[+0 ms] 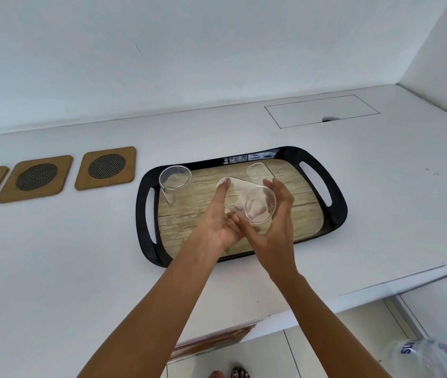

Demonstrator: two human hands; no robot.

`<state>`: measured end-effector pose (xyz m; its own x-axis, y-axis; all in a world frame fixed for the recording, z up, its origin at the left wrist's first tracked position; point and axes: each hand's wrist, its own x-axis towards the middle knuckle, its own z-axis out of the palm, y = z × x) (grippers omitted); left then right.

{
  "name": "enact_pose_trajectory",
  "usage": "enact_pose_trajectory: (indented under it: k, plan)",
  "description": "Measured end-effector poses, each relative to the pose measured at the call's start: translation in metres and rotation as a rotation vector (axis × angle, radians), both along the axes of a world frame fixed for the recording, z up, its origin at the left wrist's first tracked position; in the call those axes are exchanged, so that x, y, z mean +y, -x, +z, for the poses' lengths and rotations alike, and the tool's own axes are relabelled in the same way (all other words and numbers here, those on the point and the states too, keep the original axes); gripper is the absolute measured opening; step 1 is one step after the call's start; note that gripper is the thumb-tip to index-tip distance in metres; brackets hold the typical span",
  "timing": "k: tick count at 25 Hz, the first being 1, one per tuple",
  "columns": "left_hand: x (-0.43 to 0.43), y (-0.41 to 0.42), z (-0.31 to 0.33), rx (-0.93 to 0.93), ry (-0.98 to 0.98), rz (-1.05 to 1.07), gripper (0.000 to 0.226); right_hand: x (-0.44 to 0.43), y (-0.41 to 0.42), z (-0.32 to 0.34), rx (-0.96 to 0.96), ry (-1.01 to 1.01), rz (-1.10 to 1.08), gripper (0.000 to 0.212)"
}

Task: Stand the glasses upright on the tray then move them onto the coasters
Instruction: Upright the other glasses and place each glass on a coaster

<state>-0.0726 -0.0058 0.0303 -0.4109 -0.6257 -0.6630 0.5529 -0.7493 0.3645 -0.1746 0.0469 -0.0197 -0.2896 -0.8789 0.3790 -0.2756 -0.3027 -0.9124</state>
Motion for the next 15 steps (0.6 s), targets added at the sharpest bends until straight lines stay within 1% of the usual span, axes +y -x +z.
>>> enact_pose_trajectory:
  k: [2, 3, 4, 5, 6, 7, 8, 10, 11, 12, 13, 14, 15]
  plan:
    - [0.003, -0.004, 0.000, 0.051, 0.026, -0.037, 0.069, -0.004, -0.003, 0.005, 0.007, 0.000, -0.016, 0.076]
    - [0.004, -0.006, 0.001, 0.040, 0.058, -0.061, 0.069, -0.005, -0.005, 0.008, 0.002, 0.004, -0.022, 0.072]
    - [0.005, -0.009, 0.003, -0.033, 0.108, -0.102, 0.067, -0.007, -0.006, 0.012, -0.015, 0.012, -0.030, 0.070]
    - [0.007, -0.013, 0.005, -0.171, 0.176, -0.156, 0.067, -0.009, -0.006, 0.015, -0.046, 0.021, -0.040, 0.069]
    - [0.009, -0.018, 0.007, -0.351, 0.244, -0.202, 0.069, -0.012, -0.005, 0.019, -0.069, 0.031, -0.056, 0.068]
    - [0.012, -0.025, 0.007, -0.535, 0.316, -0.214, 0.068, -0.015, -0.004, 0.024, -0.071, 0.039, -0.081, 0.066]
    - [0.016, -0.033, 0.008, -0.708, 0.414, -0.173, 0.060, -0.019, -0.002, 0.028, -0.054, 0.041, -0.112, 0.064]
    - [0.027, -0.053, 0.006, -1.015, 0.719, 0.054, 0.038, -0.028, 0.000, 0.036, -0.020, 0.030, -0.146, 0.061]
    - [0.032, -0.065, 0.006, -1.172, 0.876, 0.181, 0.030, -0.033, 0.000, 0.038, -0.016, 0.021, -0.143, 0.061]
    - [0.035, -0.079, 0.003, -1.326, 0.994, 0.287, 0.025, -0.038, -0.001, 0.039, -0.013, 0.009, -0.132, 0.063]
    - [0.036, -0.093, -0.002, -1.473, 1.058, 0.361, 0.023, -0.043, -0.001, 0.039, -0.002, -0.005, -0.119, 0.065]
    - [0.036, -0.108, -0.008, -1.592, 1.071, 0.408, 0.024, -0.047, -0.002, 0.037, 0.021, -0.022, -0.105, 0.068]
    - [0.036, -0.122, -0.017, -1.685, 1.042, 0.426, 0.028, -0.051, -0.002, 0.035, 0.052, -0.039, -0.091, 0.069]
